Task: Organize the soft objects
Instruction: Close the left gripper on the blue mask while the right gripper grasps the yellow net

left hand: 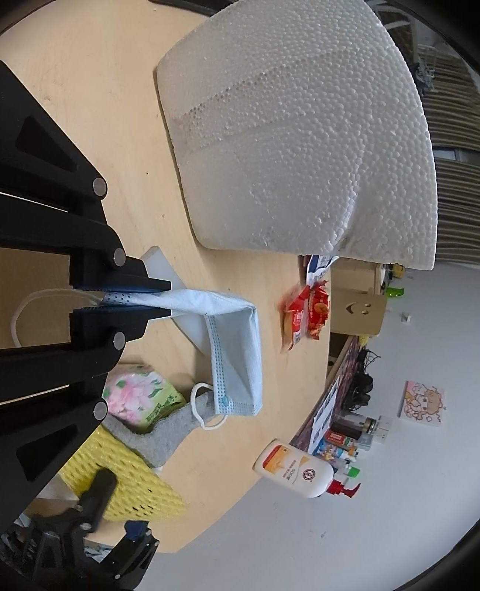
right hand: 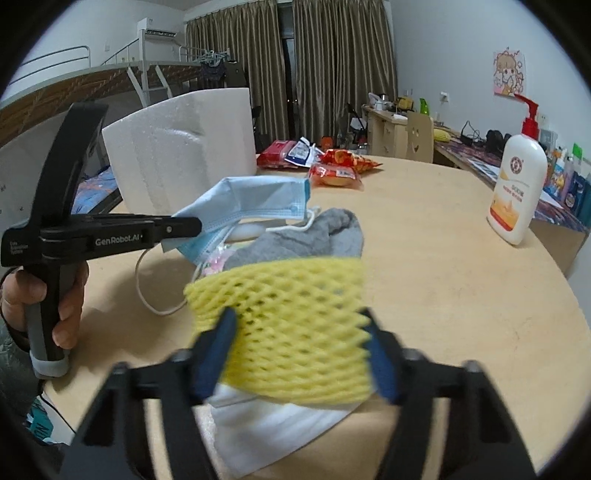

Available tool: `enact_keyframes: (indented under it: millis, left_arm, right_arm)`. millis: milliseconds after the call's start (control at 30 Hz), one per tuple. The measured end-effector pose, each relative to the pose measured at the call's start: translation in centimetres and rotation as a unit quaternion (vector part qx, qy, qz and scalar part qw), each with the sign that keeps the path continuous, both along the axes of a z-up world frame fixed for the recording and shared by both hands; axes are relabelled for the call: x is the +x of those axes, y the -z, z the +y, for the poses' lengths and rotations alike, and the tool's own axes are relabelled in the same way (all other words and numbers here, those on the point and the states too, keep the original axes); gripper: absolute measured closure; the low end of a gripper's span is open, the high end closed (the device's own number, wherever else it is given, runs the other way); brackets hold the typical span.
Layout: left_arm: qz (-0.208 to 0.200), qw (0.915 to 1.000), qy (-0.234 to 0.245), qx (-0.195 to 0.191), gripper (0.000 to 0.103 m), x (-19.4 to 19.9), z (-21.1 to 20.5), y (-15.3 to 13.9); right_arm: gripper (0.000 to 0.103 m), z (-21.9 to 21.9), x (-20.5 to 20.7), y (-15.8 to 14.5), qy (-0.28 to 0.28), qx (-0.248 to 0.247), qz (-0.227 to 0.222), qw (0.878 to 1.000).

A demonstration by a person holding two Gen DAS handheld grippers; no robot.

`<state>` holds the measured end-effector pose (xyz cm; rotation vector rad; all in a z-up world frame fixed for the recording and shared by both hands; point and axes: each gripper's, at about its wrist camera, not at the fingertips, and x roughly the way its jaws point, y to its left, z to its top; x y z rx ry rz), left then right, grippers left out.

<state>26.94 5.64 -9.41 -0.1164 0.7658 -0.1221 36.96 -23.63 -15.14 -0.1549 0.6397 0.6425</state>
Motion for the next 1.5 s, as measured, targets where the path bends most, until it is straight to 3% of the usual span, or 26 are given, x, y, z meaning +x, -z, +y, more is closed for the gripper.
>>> enact_keyframes:
  millis: [100,400,500,567,767,1000,1500]
  left_arm:
    - [-0.003,1.0,0.0,0.004,0.097,-0.2,0.0,-0.1]
    - [-0.015,0.9999,0.004,0.008,0.097,-0.9,-0.1,-0.6]
    - [-0.019,0.9997,0.006,0.009,0.097,-1.1,-0.2,-0.7]
    - [-0.022,0.9997,0.008,0.008,0.097,-1.2,-0.2,-0.8]
    - [-0.036,0.9993,0.007,0.011,0.097,-1.7,-0.3,-1.3]
    - [-0.07,0.9975,0.006,0.006,0.097,-3.1,-0.5,-2.9]
    - [-0.122,0.991,-0.021,0.052,0.097,-7.1,-1.9,-6.5]
  right_arm:
    - [0.057,-0.4,-0.2,-0.3,-0.001,0.01,0.004,1.0]
    - [0.068,-0.6,-1.4,-0.2,-0.039,0.049,0.036,0.997]
    - [0.076,-0.2,-2.4,-0.3,-0.041,0.038,0.015,0.998]
    - [0.087,0.0,-2.9,-0.4,-0.055,0.039,0.01,0.998]
    - [0.089,0.1,-3.6,-0.3,-0.069,0.052,0.008,0.996]
    - [0.089,-0.8,-4.4,-3.1,-0.041,0.072,-0.047,0.995]
    - [0.088,-2.2,-5.1,-5.8,-0.03,0.091,-0.091,0.991]
